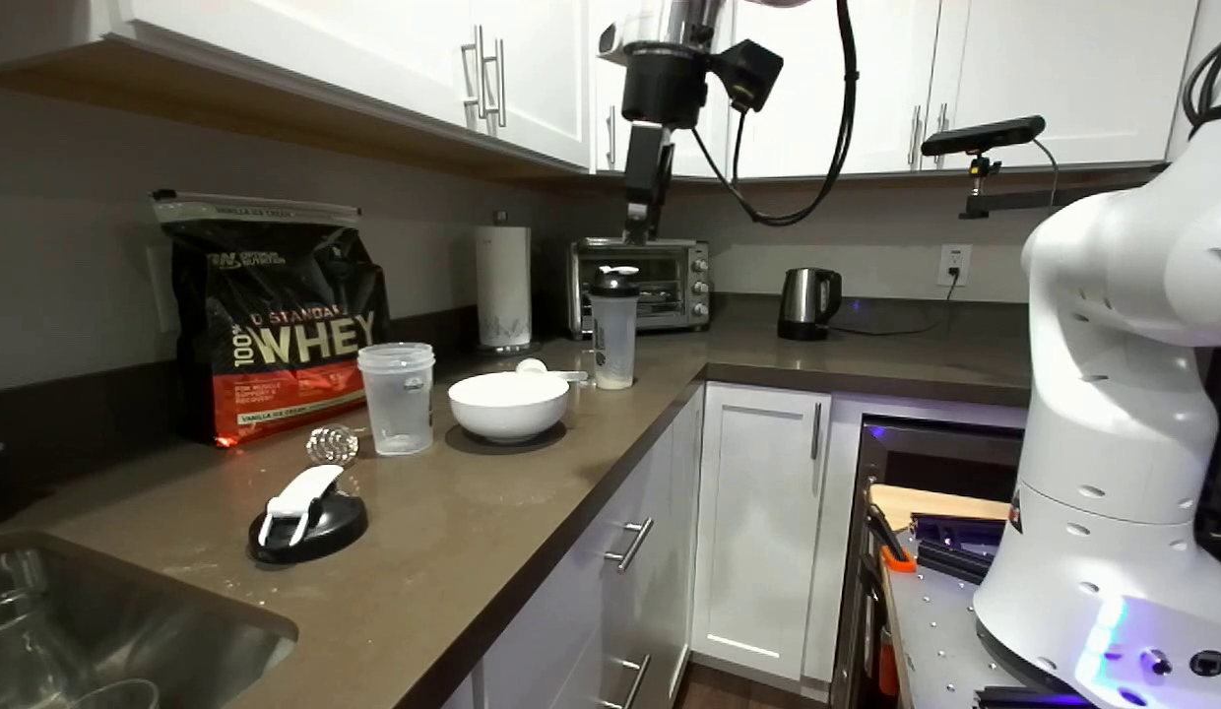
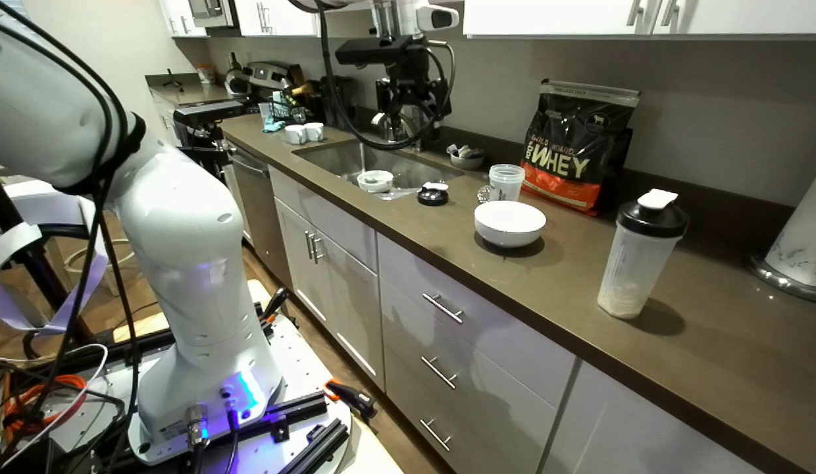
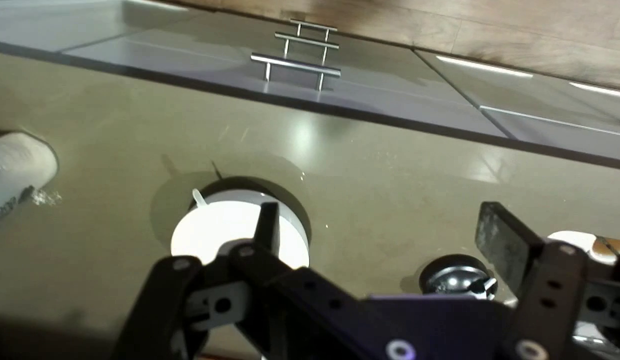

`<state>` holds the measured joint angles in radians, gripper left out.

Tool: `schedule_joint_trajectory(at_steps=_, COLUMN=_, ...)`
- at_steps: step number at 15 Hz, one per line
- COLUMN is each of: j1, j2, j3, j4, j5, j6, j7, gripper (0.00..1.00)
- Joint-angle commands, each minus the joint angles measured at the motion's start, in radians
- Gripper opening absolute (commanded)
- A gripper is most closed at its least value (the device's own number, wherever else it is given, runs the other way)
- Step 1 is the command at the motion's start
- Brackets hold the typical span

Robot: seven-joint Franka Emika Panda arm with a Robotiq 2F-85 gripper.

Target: Put the ball in the shaker

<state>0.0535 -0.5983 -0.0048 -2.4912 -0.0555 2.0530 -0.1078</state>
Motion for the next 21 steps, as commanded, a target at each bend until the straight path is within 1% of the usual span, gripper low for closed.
schedule_joint_trajectory(at_steps=1, j1=0.030, j2=0.164, j3=0.028, j4=0.084, j5=0.027, j6=0.141, j7=0.010, gripper=1.00)
schedule_joint_trajectory(at_steps=2, j1=0.038, j2=0.172, j3=0.040, j4=0.081, j5=0.027, j6=0.167, j7=0.015, gripper=1.00)
schedule_joint_trajectory(at_steps=4, j1=0.057, j2=0.251, j3=0.056, j4=0.130, j5=0.029, j6=0.205, j7=0.004, gripper=1.00)
schedule_joint_trajectory(at_steps=9, j1=0.084, j2=0.417, j3=0.083, j4=0.265, j5=0.034, j6=0.219, j7=-0.017, gripper=1.00)
schedule_joint_trajectory(at_steps=14, j1=0.079, j2=0.600, j3=0.106, j4=0.445, j5=0.006, j6=0.199, j7=-0.003, gripper=1.00)
schedule_joint_trajectory(at_steps=21, j1=0.080, j2=0.840, j3=0.103, j4=0.694, j5=-0.030, j6=0.217, j7=0.004, gripper=1.00)
